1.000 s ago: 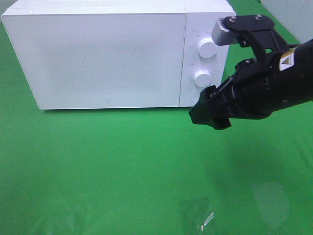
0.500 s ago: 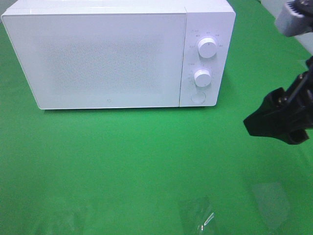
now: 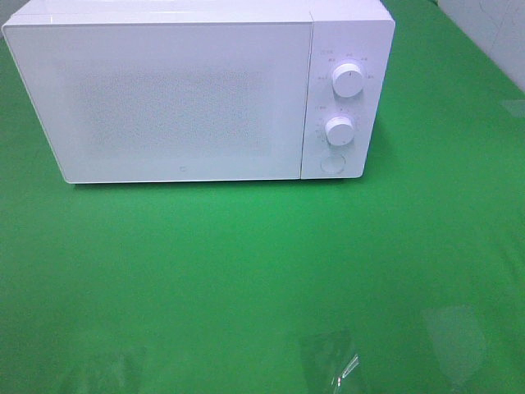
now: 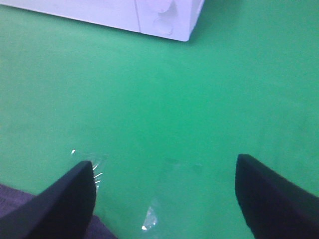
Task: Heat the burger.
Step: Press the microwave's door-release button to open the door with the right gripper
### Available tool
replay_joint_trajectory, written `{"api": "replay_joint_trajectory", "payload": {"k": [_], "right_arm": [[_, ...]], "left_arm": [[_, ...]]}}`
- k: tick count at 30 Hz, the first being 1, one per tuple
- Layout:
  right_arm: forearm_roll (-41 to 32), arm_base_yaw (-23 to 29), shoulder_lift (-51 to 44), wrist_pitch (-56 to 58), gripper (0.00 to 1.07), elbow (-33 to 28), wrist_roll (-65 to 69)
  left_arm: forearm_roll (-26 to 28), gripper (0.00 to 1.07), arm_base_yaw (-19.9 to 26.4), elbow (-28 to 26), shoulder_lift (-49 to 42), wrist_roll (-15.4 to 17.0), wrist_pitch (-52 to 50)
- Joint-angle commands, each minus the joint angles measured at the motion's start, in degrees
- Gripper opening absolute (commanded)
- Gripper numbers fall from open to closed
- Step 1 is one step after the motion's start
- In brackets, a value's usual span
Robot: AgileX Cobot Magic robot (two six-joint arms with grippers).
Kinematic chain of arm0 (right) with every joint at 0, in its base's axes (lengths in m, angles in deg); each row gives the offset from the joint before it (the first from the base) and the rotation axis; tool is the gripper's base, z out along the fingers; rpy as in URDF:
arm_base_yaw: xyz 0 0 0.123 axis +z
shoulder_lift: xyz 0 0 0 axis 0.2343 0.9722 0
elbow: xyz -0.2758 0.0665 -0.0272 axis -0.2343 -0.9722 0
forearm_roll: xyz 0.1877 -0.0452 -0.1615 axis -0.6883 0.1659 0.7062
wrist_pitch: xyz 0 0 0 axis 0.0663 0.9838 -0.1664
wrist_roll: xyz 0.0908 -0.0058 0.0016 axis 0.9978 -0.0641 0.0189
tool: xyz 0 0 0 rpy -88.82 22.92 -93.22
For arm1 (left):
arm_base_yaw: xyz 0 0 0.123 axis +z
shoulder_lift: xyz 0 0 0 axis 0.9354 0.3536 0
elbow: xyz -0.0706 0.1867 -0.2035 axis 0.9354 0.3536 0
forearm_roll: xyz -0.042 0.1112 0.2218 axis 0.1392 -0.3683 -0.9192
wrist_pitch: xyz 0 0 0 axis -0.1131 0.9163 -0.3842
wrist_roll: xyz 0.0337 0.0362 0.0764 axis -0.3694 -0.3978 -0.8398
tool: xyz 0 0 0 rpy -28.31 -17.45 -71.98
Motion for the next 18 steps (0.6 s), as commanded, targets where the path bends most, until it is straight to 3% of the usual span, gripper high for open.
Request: {"api": "replay_joint_trajectory", "payload": {"k": [1, 10, 18], "right_arm": [[0.29, -3.09, -4.24, 0.40, 0.76, -1.83, 0.69], [0.23, -14.27, -19.77, 0.23, 0.76, -6.47, 0.63], [-2.12, -17.02, -27.33, -0.06, 0.76, -7.79, 0.69]], "left_arm": [[0.40, 1.00, 0.00, 0.17, -1.38, 0.11, -0.23], [0.40, 1.00, 0.00, 0.17, -1.38, 0.11, -0.23], [0.40, 1.00, 0.00, 0.17, -1.38, 0.11, -0.23]]}}
